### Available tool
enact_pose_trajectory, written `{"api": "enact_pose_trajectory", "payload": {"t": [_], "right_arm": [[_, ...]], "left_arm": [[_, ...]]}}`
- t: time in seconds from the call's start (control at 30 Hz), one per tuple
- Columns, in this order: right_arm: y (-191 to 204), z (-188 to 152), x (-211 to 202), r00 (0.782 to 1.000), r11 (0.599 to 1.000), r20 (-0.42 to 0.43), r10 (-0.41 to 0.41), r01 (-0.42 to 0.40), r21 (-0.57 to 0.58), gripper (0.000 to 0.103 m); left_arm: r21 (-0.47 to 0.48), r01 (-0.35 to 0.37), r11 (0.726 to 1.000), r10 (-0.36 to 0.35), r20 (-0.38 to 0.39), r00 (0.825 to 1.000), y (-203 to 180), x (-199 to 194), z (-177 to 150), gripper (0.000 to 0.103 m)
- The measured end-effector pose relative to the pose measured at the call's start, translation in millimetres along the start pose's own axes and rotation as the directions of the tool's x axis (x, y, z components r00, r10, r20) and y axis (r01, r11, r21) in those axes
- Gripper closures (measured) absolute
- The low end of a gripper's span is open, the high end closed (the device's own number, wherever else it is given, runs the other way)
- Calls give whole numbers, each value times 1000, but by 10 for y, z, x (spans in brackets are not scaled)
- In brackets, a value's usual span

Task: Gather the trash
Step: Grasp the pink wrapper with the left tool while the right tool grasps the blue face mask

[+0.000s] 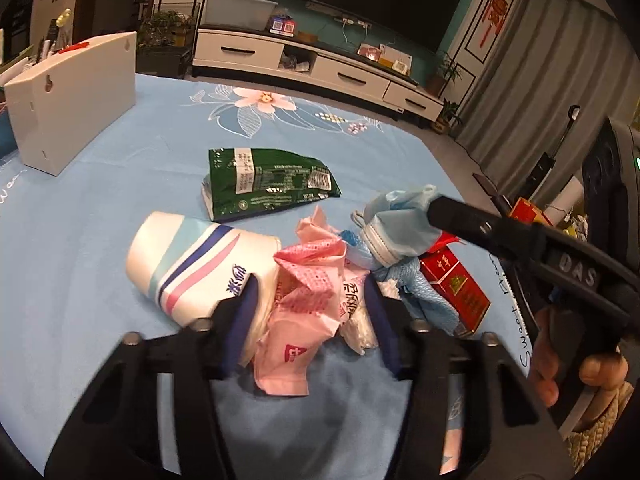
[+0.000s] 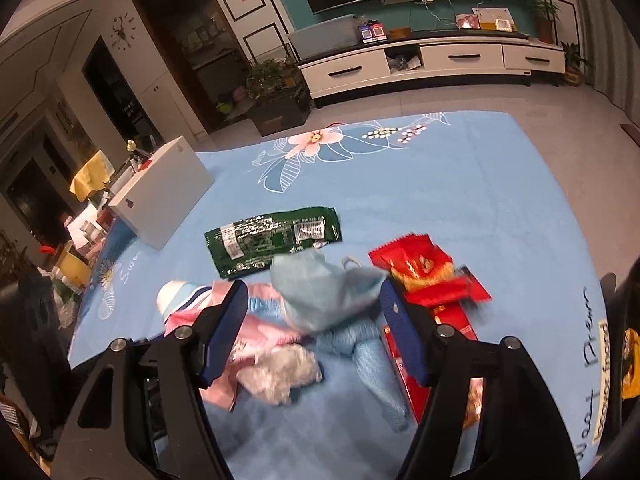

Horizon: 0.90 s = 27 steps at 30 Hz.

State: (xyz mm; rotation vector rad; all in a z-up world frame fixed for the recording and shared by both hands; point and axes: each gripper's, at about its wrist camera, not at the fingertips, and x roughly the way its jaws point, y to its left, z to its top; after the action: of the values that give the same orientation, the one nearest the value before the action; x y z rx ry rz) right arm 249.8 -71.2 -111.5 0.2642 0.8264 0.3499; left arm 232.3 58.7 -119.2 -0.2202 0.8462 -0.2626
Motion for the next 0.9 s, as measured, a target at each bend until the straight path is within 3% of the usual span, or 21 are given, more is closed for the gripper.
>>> {"api": "enact_pose_trajectory", "payload": {"t": [0.1,0.3,0.37,0.67,0.9], "right_arm": [[29,29,89,1000,1000,-12,9,-9,-9,47],[38,18,177,999,1000,-38,-3,2,-25,84],[28,-2,159,999,1000,-39,-16,15,-22,91],[42,18,-386,995,997,73,70,-71,9,94],[71,-33,-942,982,996,162,92,-94,0,94]], "left_arm": [[-5,6,1000,-6,0,1000,11,33,3,67],[-20,24,1000,-24,3,1000,30,-4,-16,76],[-30,37,999,-37,9,999,31,-42,-35,76],[-45,83,995,-79,82,993,-11,-411,-16,77],[-28,94,995,-88,160,983,-85,-832,7,77]]}}
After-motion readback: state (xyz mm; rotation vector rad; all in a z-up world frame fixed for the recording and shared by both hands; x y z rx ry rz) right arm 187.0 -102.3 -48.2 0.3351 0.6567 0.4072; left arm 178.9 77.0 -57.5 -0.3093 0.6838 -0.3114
